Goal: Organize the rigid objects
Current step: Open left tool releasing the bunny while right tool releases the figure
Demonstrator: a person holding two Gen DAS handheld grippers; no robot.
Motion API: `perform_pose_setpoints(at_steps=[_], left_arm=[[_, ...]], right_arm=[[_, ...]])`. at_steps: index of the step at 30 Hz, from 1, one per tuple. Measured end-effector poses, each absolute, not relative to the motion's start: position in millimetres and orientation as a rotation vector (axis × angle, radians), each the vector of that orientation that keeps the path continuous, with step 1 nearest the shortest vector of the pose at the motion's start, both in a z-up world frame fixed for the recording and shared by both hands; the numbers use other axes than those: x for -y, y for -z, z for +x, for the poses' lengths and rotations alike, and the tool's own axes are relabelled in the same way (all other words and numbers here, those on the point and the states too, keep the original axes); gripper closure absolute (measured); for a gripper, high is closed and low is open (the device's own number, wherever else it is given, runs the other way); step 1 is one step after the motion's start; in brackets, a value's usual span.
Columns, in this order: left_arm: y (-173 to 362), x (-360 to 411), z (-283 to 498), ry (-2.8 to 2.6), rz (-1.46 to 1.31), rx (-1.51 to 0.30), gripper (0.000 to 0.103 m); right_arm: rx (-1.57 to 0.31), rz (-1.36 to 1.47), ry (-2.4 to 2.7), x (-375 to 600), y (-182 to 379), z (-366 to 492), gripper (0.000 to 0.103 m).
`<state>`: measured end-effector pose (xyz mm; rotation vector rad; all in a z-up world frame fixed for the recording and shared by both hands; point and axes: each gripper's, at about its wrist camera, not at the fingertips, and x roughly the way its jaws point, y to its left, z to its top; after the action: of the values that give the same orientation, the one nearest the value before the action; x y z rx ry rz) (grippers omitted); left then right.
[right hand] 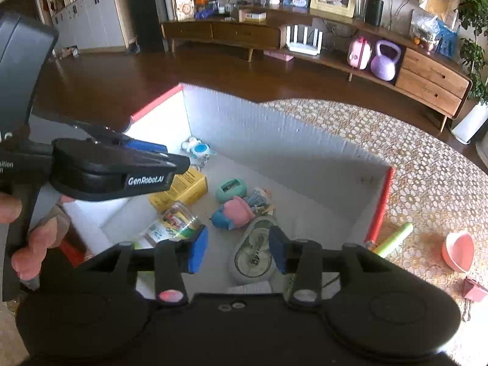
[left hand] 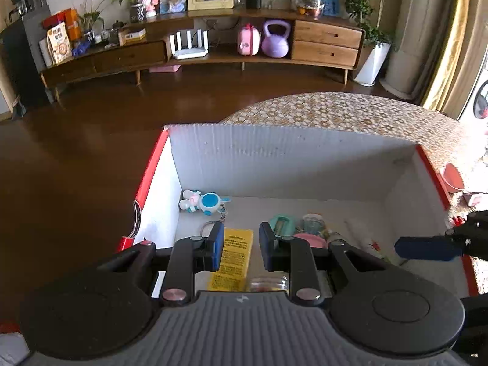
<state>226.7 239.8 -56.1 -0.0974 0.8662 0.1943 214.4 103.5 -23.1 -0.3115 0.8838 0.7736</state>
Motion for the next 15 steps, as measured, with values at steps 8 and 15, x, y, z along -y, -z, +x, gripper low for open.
perform_pose_setpoints(at_steps=[8, 15], left_arm=[[28.1, -219.2, 203.9, -0.172, -0.078, -0.829, 0.079], [6.1, -200.1, 183.0, -0.158, -0.063, -0.798, 0.078]], right_arm=[[-0.835, -0.264, -0.802, -82.3, -3.4, 196.1, 0.048], [-0.797, -0.215, -0.814, -55.5, -19.9, 175.6, 0.04]])
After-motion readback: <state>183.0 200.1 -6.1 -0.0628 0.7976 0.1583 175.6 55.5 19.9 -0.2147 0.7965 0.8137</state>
